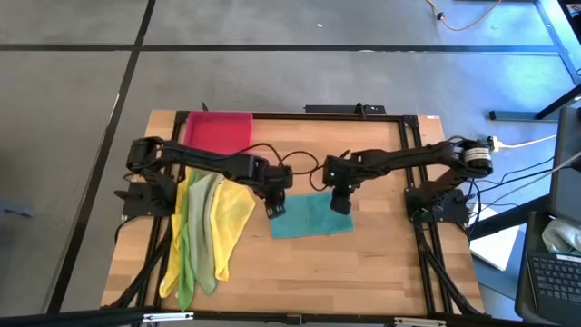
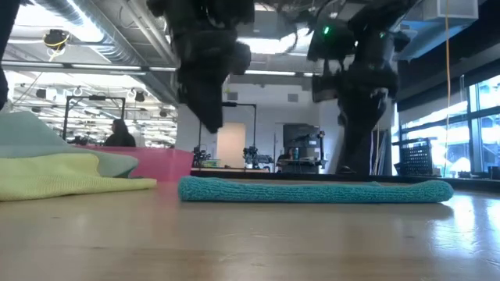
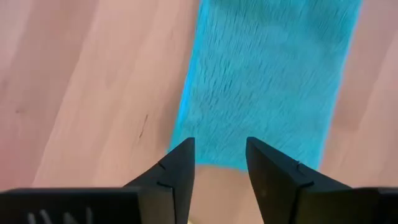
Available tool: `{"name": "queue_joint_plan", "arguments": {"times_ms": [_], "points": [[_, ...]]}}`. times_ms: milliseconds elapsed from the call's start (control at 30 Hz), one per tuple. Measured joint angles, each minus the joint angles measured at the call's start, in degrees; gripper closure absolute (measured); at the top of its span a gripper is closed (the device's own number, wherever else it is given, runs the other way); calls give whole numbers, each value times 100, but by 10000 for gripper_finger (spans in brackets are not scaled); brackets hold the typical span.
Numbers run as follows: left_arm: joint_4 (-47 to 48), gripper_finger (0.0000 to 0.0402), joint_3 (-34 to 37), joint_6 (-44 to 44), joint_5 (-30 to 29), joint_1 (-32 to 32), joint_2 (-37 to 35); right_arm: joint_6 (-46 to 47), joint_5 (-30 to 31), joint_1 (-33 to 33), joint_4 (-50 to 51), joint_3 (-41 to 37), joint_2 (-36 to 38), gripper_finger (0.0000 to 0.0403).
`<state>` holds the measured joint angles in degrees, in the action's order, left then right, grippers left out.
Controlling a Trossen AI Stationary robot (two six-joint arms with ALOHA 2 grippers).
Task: Fold microfiber towels
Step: Fold the blue microfiber towel
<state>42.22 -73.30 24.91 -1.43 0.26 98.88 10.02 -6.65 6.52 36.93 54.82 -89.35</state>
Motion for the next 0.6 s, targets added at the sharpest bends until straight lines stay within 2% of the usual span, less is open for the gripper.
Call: {"name": "queue_joint_plan", "arguments": {"times_ms": [133,200,367,433,600], "points": [[-335,266,0,617,-111,-100,-129,-27,-12,2,312,-119,195,317],[-665,266,1,665,-148,-173,-138,-25,-64,4,138,-408,218,316],[-1773,266,2,494,-519,-352,33,-114,-1407,19,-720,-1362,259,300],[-2101,266,2,535,-627,-406,91,-208,-1724,-86,-660,-1552,508,294],[-2173,266,2,767,-938,-611,93,-481,-1724,-520,-650,-1802,1734,290]]}}
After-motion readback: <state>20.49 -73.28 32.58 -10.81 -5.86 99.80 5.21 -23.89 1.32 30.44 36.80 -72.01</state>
